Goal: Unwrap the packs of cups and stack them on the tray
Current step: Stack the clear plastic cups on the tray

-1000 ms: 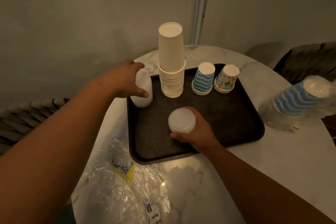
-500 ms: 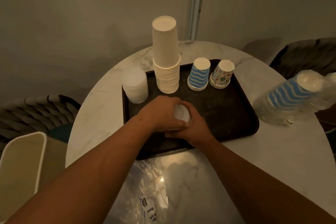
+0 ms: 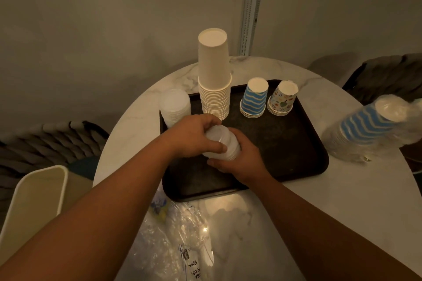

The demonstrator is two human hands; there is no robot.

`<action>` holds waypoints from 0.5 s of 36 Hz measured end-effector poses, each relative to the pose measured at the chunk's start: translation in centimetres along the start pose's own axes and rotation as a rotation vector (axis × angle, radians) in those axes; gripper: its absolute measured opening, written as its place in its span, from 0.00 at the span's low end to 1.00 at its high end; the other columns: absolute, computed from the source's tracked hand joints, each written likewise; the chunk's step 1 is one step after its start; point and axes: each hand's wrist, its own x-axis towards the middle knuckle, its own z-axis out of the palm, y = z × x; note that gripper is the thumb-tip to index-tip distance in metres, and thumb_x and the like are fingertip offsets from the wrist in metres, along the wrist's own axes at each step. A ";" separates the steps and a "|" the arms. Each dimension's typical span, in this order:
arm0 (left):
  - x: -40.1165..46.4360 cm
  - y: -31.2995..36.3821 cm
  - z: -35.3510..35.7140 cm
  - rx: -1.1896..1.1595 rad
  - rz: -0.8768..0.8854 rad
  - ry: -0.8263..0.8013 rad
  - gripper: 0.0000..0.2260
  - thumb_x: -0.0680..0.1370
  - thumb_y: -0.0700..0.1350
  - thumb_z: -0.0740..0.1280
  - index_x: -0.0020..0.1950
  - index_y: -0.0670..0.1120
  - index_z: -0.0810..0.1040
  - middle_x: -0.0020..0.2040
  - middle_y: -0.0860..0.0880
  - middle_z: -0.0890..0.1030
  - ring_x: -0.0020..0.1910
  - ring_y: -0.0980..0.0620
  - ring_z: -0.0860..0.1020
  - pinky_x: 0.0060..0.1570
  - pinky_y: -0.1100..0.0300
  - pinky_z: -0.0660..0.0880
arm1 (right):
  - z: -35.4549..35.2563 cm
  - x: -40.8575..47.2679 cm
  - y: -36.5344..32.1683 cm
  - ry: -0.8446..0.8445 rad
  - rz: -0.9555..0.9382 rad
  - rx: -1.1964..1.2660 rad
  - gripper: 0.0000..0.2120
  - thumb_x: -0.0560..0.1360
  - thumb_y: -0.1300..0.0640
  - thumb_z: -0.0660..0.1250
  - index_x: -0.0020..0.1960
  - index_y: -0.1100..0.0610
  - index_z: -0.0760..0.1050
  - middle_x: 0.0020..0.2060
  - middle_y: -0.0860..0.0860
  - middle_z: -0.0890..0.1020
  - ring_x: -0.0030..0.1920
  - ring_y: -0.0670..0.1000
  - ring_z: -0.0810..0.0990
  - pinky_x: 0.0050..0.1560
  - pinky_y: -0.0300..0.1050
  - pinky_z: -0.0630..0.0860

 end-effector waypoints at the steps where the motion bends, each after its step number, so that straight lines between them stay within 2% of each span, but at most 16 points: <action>1: -0.2 0.0 -0.2 -0.013 -0.004 0.015 0.31 0.68 0.55 0.77 0.69 0.53 0.72 0.62 0.53 0.78 0.56 0.54 0.77 0.56 0.58 0.77 | 0.2 0.1 0.0 0.006 -0.002 0.008 0.35 0.57 0.57 0.84 0.59 0.39 0.74 0.52 0.40 0.82 0.53 0.44 0.81 0.51 0.53 0.82; 4: -0.9 0.1 -1.3 -0.039 -0.011 0.079 0.32 0.68 0.53 0.78 0.69 0.54 0.72 0.61 0.53 0.77 0.55 0.53 0.77 0.56 0.58 0.77 | 0.5 0.4 -0.2 0.028 -0.013 0.020 0.35 0.57 0.56 0.84 0.60 0.42 0.74 0.53 0.43 0.81 0.54 0.46 0.80 0.53 0.52 0.81; 7: -1.6 0.1 -3.4 0.007 -0.017 0.147 0.32 0.67 0.53 0.78 0.69 0.56 0.72 0.59 0.55 0.75 0.53 0.55 0.77 0.51 0.62 0.73 | 0.6 0.6 -0.2 0.044 -0.026 0.009 0.35 0.57 0.55 0.84 0.58 0.40 0.73 0.55 0.42 0.79 0.56 0.43 0.78 0.52 0.38 0.78; 9: -1.9 -0.2 -5.5 0.032 -0.028 0.207 0.31 0.67 0.53 0.78 0.68 0.57 0.73 0.60 0.55 0.76 0.53 0.54 0.77 0.51 0.60 0.74 | 0.4 0.7 -0.1 0.055 -0.026 -0.004 0.37 0.57 0.56 0.84 0.59 0.40 0.72 0.56 0.42 0.78 0.58 0.43 0.77 0.49 0.30 0.75; 11: -1.9 -0.7 -7.6 0.061 -0.052 0.267 0.30 0.68 0.51 0.77 0.68 0.56 0.73 0.62 0.52 0.76 0.55 0.52 0.76 0.55 0.58 0.73 | 0.2 0.7 0.2 0.054 -0.017 -0.020 0.38 0.57 0.54 0.84 0.62 0.41 0.71 0.57 0.41 0.77 0.59 0.42 0.75 0.53 0.31 0.74; 13: -1.4 -1.2 -9.1 0.138 -0.077 0.306 0.31 0.68 0.50 0.77 0.70 0.54 0.72 0.65 0.49 0.76 0.57 0.49 0.76 0.56 0.58 0.72 | 0.1 0.6 0.5 0.060 0.000 -0.036 0.39 0.57 0.53 0.84 0.63 0.42 0.70 0.57 0.39 0.76 0.59 0.42 0.75 0.58 0.37 0.74; 18: 1.0 -1.6 -10.4 0.326 -0.094 0.253 0.32 0.70 0.49 0.76 0.72 0.52 0.69 0.70 0.48 0.72 0.67 0.45 0.71 0.59 0.55 0.70 | -0.2 0.3 0.6 0.053 0.009 -0.061 0.39 0.57 0.54 0.84 0.63 0.42 0.69 0.56 0.38 0.75 0.57 0.40 0.74 0.58 0.37 0.73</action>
